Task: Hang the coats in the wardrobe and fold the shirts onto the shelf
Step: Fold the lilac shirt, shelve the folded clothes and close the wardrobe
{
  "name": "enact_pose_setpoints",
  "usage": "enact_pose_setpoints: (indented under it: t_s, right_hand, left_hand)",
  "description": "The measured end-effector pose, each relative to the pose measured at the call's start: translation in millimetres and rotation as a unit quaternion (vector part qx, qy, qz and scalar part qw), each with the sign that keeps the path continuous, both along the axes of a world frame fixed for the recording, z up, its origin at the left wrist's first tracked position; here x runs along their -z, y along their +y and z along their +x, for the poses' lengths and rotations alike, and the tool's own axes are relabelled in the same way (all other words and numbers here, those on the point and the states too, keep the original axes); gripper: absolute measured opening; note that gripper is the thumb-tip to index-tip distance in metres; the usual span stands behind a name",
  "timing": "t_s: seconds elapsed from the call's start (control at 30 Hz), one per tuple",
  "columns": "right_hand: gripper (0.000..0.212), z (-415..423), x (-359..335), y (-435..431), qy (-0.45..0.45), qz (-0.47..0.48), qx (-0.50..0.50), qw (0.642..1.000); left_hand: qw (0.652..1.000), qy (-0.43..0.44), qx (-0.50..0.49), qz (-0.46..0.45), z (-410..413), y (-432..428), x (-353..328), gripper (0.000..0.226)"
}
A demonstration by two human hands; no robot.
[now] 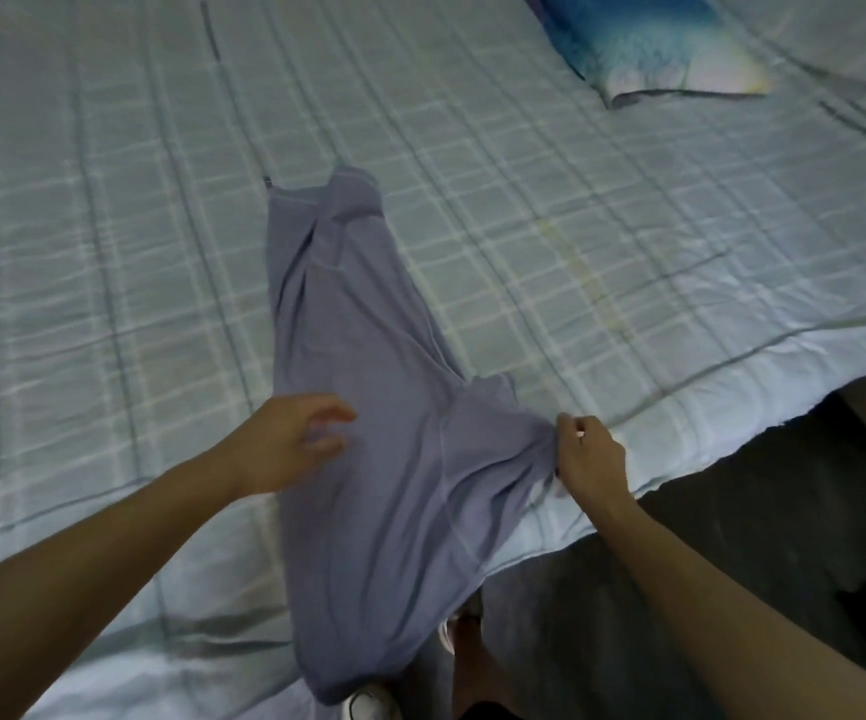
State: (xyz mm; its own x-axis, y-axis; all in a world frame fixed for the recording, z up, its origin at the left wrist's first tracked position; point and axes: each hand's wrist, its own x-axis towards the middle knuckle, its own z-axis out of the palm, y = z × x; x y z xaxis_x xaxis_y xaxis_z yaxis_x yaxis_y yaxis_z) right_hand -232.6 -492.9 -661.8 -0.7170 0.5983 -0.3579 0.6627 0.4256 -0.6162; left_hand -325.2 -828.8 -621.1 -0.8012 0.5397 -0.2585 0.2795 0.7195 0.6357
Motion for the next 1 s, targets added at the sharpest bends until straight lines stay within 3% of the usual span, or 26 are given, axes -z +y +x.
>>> enact_pose_setpoints:
  t_s: [0.13,0.23,0.37,0.5,0.57,0.63,0.73,0.8,0.87,0.9,1.0]
  right_hand:
    - [0.058,-3.8,1.1,-3.5,-0.049,-0.148,0.001,0.988]
    - [0.069,-5.5,5.5,-8.6,-0.034,-0.171,0.022,0.984]
    - [0.053,-5.1,-1.6,-26.5,0.124,-0.176,0.045,0.975]
    - [0.052,-8.8,-31.0,-61.8,0.291,-0.059,-0.077,0.952]
    - [0.059,-15.3,-40.1,-89.0,0.309,0.0,-0.156,0.938]
    - [0.071,-23.6,-45.5,-117.0,0.281,-0.041,-0.245,0.927]
    - [0.088,-31.1,-44.9,-145.0,0.184,-0.197,-0.361,0.893]
    - [0.066,-31.0,-39.2,-146.6,0.196,-0.235,-0.341,0.889]
    - [0.042,-30.9,-32.2,-138.0,0.216,-0.112,-0.348,0.906]
    - [0.037,-29.2,-27.5,-132.6,0.208,-0.022,-0.389,0.897]
    - [0.053,-16.5,-3.7,-121.4,0.098,0.165,-0.573,0.797]
  left_hand:
    - [0.985,0.075,0.128,-0.091,-3.1,20.9,19.9,0.055]
    - [0.962,0.081,0.172,-0.197,-7.6,28.7,33.9,0.065]
    - [0.945,0.064,0.201,-0.25,-8.4,29.1,44.7,0.071]
    - [0.948,0.06,0.2,-0.24,-9.2,29.4,45.5,0.066]
    - [0.978,0.034,0.148,-0.142,-9.6,31.4,36.5,0.05]
    - [1.0,0.002,-0.007,0.027,-8.9,33.5,25.0,0.032]
    - [0.954,-0.071,-0.251,0.146,-11.6,32.6,11.1,0.039]
    - [0.939,-0.067,-0.314,0.119,-12.7,26.7,10.5,0.041]
    - [0.962,0.017,-0.271,0.017,-8.9,17.9,11.4,0.049]
    - [0.971,0.075,-0.225,-0.027,-4.8,14.3,13.5,0.05]
    - [0.981,0.177,-0.067,-0.054,14.0,8.2,23.0,0.037]
